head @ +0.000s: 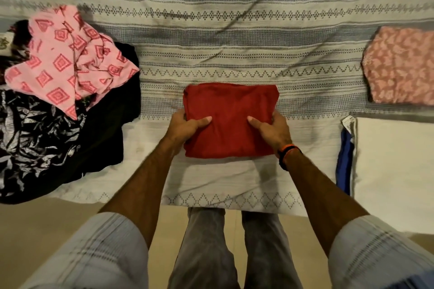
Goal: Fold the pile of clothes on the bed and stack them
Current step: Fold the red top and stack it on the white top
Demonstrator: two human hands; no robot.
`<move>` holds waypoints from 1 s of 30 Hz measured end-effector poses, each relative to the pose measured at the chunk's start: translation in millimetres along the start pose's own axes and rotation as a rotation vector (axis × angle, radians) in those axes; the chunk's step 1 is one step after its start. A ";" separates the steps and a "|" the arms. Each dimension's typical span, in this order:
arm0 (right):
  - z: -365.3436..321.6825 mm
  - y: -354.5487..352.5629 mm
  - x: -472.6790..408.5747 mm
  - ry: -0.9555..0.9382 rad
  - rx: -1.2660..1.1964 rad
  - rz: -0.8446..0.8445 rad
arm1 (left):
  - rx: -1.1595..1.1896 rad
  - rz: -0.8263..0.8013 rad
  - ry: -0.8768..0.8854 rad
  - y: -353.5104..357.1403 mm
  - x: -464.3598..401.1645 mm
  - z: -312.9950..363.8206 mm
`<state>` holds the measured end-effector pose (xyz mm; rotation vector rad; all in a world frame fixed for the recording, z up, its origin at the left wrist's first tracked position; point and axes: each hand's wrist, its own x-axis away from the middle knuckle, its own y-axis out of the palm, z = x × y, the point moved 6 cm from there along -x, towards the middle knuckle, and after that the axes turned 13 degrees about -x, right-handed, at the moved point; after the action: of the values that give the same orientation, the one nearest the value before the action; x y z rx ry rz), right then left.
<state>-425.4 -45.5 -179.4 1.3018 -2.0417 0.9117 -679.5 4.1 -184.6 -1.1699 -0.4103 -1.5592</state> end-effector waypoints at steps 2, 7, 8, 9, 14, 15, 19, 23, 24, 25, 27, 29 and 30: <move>-9.2 -2.0 9.9 -0.030 -0.017 0.010 | 0.010 -0.001 0.027 2.9 11.4 7.8; -28.1 -27.3 39.4 -0.070 -0.049 0.037 | 0.053 0.016 0.065 9.2 50.3 29.2; -32.8 -34.5 45.3 -0.086 -0.053 0.036 | 0.062 0.013 0.069 12.5 57.3 33.1; -36.3 -42.4 51.0 -0.097 -0.057 0.041 | 0.070 0.002 0.072 16.5 64.5 36.5; -47.7 -99.2 79.4 -0.172 -0.074 0.058 | 0.084 -0.032 0.094 56.4 109.1 57.1; -48.6 -116.0 84.6 -0.184 -0.073 0.069 | 0.082 -0.037 0.104 69.0 121.1 62.3; -40.9 -182.9 94.6 -0.218 -0.027 0.107 | 0.076 -0.049 0.122 122.6 155.6 70.5; -17.2 -253.1 98.4 -0.226 -0.043 0.114 | 0.079 -0.052 0.111 187.5 185.4 68.1; -10.5 -270.1 98.9 -0.225 -0.045 0.118 | 0.082 -0.057 0.115 203.1 193.3 68.1; -5.6 -293.5 100.2 -0.231 -0.041 0.125 | 0.086 -0.059 0.117 223.9 203.7 70.3; 3.0 -333.0 101.0 -0.235 -0.038 0.135 | 0.076 -0.078 0.124 260.6 220.7 75.6; 9.9 -363.1 100.7 -0.223 -0.043 0.145 | 0.065 -0.092 0.125 288.5 230.6 80.0; 14.4 -382.4 100.9 -0.218 -0.039 0.150 | 0.065 -0.101 0.125 307.5 236.4 82.9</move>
<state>-113.4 -227.6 -17.8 1.2893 -2.3393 0.8201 -351.1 -168.5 -44.3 -1.0093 -0.4388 -1.6846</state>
